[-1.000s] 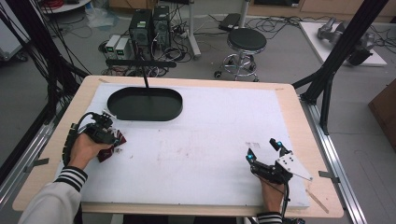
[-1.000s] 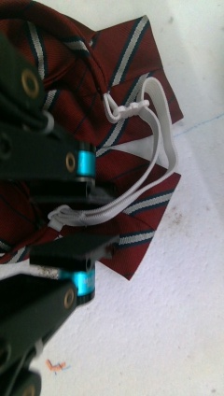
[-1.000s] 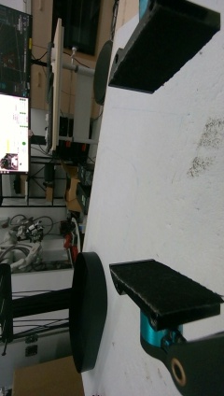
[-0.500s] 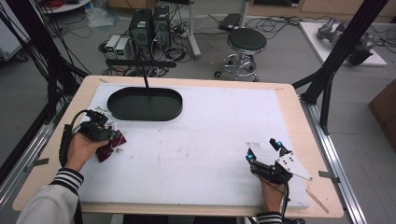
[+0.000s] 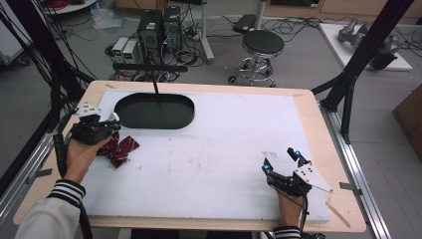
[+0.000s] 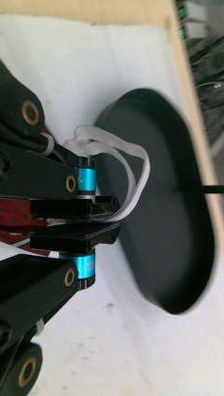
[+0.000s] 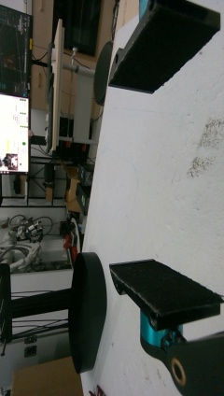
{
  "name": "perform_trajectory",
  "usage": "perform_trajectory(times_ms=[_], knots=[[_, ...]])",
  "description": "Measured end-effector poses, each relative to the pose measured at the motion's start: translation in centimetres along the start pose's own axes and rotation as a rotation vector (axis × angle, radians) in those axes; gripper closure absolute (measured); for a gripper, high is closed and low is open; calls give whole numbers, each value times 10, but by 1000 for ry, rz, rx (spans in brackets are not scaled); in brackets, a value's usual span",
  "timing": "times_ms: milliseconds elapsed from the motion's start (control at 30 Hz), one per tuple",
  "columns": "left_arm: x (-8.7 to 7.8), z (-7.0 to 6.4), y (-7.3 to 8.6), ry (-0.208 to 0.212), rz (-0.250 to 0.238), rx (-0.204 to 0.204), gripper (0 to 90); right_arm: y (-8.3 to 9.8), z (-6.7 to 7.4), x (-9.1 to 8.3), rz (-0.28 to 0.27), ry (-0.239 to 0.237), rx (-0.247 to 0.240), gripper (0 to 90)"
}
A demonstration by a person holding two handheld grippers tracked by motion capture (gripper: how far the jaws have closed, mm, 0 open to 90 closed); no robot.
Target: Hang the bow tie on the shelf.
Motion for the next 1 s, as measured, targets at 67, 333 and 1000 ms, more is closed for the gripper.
perform_trajectory(times_ms=[67, 333, 1000], knots=[[-4, 2, -5, -4, -45, -5, 847, 0, 0, 0, 1, 0, 1, 89], [-14, 4, -24, -10, -157, -23, 848, 0, 1, 0, 3, -4, 2, 89], [-18, 32, -85, -72, -253, -23, 848, 0, 1, 0, 4, -1, 6, 89]])
Point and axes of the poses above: each handheld gripper's, and its own axes: x roughly forward along the jaws, y roughly out of its underside, z roughly to its left, the point moved 6 cm from there along x, roughly forward along the jaws, and after that the axes turned 9 degrees about x, right-handed, at the moved point
